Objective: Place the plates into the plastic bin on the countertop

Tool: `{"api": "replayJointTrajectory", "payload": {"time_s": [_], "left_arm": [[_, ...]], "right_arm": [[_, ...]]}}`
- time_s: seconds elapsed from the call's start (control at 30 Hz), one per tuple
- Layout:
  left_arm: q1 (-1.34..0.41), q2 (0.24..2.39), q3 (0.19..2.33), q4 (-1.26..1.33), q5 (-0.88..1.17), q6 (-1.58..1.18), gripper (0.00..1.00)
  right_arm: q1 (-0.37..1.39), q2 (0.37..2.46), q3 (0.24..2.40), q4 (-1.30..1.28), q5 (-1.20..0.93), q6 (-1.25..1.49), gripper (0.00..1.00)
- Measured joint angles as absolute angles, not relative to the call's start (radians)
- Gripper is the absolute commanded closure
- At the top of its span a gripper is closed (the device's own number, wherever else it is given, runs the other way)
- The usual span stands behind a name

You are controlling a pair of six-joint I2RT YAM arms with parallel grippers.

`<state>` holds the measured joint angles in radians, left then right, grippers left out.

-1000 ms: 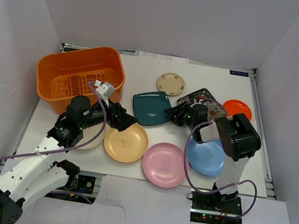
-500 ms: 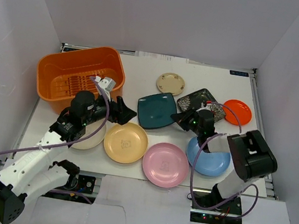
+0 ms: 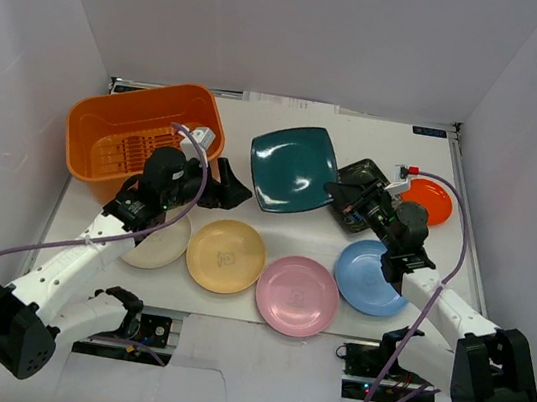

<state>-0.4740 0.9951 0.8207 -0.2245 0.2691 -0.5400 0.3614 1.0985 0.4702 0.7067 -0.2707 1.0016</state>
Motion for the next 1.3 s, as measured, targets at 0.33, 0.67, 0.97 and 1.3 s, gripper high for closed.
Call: {"api": "replayJointTrajectory", "payload": {"time_s": [0.33,0.67,0.97,1.3], "left_arm": [[-0.472,1.071,0.819,-0.057,0.364,-0.658,0.54],[-0.466,1.073,0.809,0.042,0.403,-0.76,1.0],[-0.429,1.165,0.938,-0.057,0.408,-0.744,1.0],[0.051,1.237,1.106,-0.053,0.406,-0.877,1.0]], "right_arm": [[0.361,1.171,0.46,0.833,-0.463,1.185,0.92],[0.352,1.18,0.441,0.932,-0.505,1.248,0.61],[0.364,1.073,0.452,0.787,-0.533,1.168,0.08],[0.359,0.851,0.461,0.552,-0.491,0.959,0.07]]}}
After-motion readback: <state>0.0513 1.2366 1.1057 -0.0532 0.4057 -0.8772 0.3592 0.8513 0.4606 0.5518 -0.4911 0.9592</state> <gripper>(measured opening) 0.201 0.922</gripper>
